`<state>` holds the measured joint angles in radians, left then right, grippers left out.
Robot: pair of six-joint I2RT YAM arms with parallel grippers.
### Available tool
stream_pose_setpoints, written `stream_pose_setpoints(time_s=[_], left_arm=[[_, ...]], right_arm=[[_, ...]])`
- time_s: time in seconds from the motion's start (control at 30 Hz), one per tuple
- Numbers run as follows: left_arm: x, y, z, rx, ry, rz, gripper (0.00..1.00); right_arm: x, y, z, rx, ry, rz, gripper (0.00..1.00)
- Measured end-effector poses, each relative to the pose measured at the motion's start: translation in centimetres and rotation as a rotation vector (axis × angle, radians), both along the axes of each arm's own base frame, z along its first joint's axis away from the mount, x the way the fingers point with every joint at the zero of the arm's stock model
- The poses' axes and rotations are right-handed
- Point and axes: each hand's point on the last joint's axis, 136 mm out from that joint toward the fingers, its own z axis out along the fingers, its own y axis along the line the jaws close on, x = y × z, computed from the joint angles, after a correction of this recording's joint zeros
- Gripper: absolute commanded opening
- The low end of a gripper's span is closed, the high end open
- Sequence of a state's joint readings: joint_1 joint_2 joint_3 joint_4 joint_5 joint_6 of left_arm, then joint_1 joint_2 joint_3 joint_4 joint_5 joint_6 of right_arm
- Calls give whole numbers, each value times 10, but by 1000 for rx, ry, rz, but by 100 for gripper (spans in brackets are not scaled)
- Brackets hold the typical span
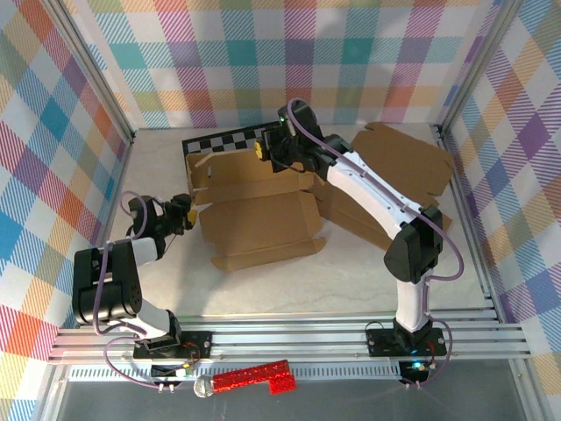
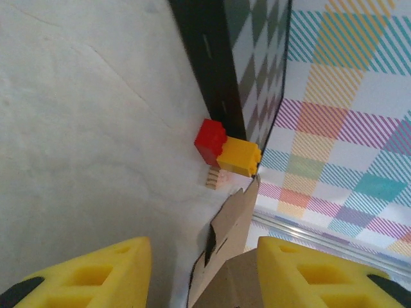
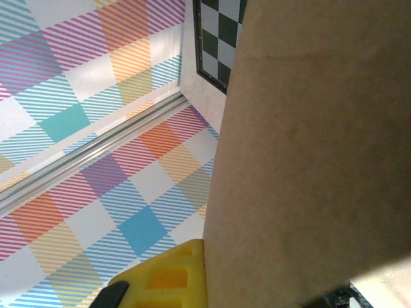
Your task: Fold the paper box
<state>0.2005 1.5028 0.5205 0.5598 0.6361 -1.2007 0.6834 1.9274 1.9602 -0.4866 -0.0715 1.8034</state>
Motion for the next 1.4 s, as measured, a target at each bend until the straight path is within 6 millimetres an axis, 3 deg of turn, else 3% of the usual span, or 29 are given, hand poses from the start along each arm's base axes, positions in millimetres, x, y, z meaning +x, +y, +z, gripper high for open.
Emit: stream_pose_setpoints(time_s=[0.3,0.47,0.7,0.93,1.3,1.4], left_arm=[[-5,-8,2,-23,-43,4,44],[-8,-11,16,-3,-88,4,47],[-13,-5,33,73,-116,26,47],[-17,7,22,74,-85,72,47],[-9,12,28,55,-114,99,50],[-6,23,30,43,-120,139,52]], right_arm=[[11,-4,16,55,-19,-22,0],[15,-3,14,75,-9,-24,0],[16,0,11,85,6,-19,0],[18,-2,12,95,10,-29,0],[19,-5,16,105,11,-38,0],[19,-6,17,108,11,-36,0]])
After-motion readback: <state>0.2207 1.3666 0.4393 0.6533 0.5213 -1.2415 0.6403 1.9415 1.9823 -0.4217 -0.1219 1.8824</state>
